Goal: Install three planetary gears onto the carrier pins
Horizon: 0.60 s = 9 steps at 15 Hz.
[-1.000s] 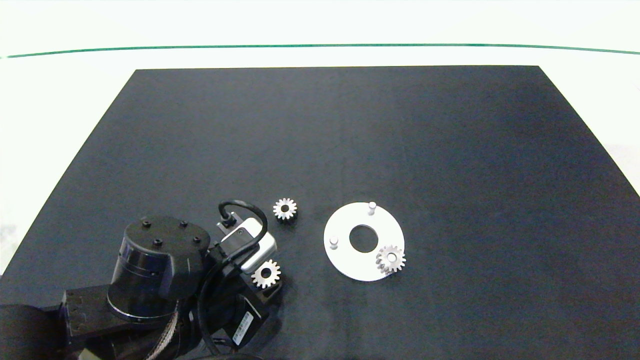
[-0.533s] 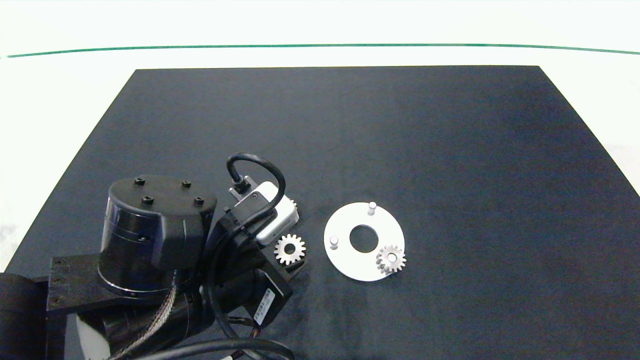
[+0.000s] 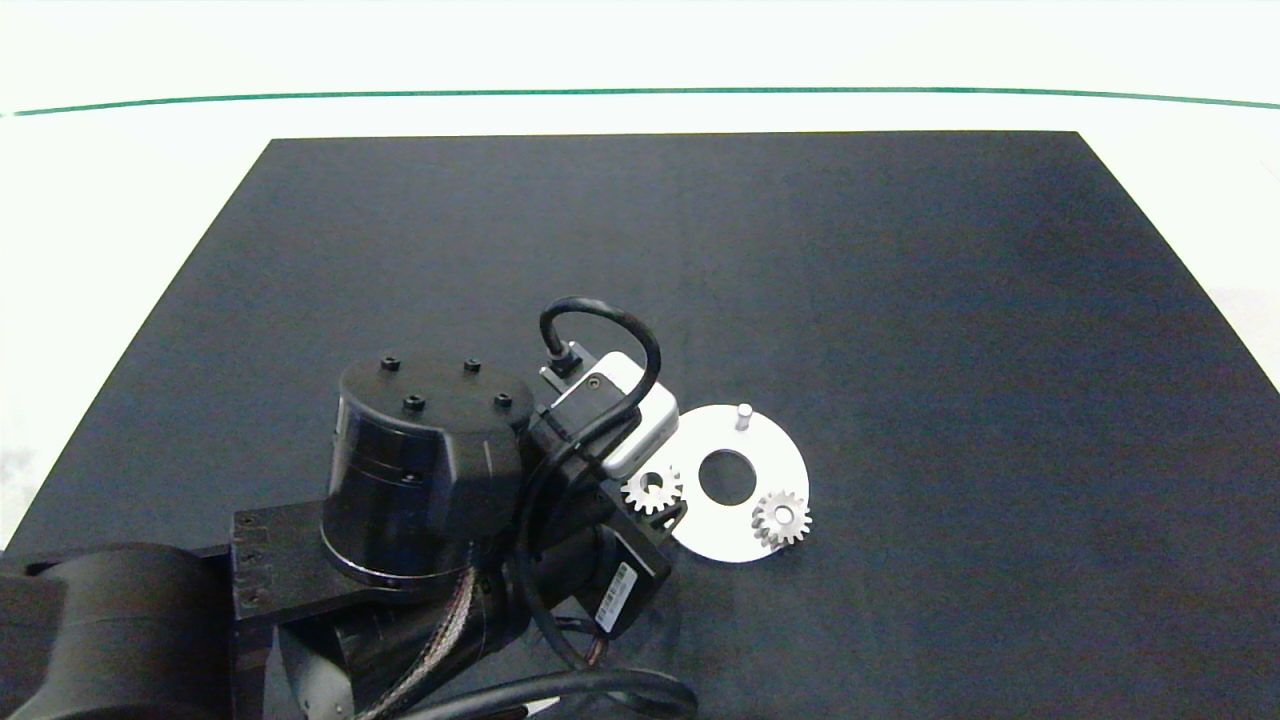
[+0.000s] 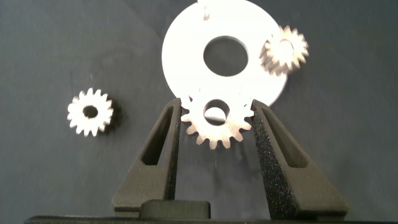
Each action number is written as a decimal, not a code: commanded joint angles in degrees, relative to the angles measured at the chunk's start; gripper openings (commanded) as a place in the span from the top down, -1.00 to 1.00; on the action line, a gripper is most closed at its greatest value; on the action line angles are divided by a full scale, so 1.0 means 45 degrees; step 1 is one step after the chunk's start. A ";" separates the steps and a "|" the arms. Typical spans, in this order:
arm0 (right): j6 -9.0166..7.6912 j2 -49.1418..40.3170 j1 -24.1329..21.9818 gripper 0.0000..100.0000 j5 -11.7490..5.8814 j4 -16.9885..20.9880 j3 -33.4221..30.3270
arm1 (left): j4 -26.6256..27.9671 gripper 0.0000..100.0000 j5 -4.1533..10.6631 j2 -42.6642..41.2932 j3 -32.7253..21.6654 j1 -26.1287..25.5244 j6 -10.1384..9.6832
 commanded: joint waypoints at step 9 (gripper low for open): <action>-0.0022 -0.0072 0.0025 -1.00 -0.0038 0.0031 -0.0003 | -0.0278 0.92 0.0030 0.1366 -0.0941 0.0075 0.0513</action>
